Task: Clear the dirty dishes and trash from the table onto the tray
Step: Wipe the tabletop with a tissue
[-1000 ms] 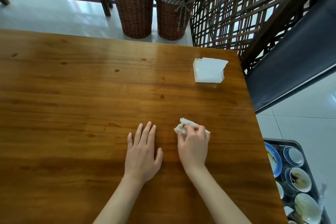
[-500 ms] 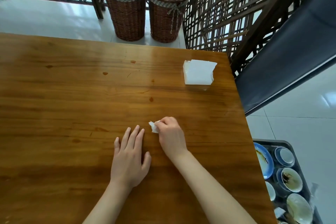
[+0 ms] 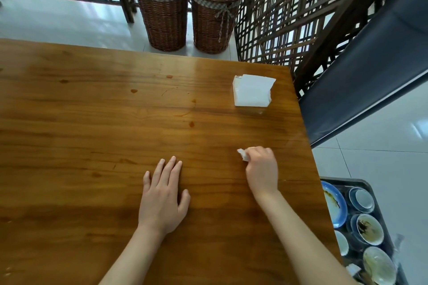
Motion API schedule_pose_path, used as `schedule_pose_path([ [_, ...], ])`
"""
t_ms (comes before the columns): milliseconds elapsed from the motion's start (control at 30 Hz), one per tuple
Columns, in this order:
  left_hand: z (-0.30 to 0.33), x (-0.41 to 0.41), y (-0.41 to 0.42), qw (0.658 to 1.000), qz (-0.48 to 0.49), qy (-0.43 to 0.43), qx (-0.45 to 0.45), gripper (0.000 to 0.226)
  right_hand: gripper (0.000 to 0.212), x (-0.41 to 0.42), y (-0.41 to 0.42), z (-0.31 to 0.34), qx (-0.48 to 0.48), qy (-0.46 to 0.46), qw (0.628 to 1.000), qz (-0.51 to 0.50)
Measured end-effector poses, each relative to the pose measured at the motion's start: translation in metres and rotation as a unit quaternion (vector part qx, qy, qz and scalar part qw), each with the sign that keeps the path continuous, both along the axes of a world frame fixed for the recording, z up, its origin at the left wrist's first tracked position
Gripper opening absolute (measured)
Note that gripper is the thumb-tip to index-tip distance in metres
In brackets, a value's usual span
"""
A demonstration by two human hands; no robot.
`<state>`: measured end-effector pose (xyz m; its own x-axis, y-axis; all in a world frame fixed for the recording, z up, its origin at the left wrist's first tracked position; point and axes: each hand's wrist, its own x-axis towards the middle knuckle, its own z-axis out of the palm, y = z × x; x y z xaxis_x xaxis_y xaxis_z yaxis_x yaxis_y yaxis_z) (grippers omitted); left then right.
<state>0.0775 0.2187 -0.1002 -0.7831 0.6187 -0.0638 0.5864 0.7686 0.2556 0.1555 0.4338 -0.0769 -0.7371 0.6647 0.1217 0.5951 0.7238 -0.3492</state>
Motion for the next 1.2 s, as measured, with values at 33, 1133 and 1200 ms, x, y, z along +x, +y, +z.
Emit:
schedule_pose_path([
  [33,0.0,0.0,0.0,1.0,0.001,0.0,0.0,0.062,0.021,-0.003,-0.013,0.001,-0.008,-0.005,1.0,0.026],
  [1133,0.004,0.001,0.003,1.0,0.015,-0.027,0.006,0.061,0.014,0.006,-0.025,0.004,-0.062,-0.004,0.998,0.019],
  [1200,0.005,0.002,0.004,1.0,0.016,-0.025,0.009,0.06,0.015,-0.014,-0.033,0.003,-0.061,0.001,0.996,0.065],
])
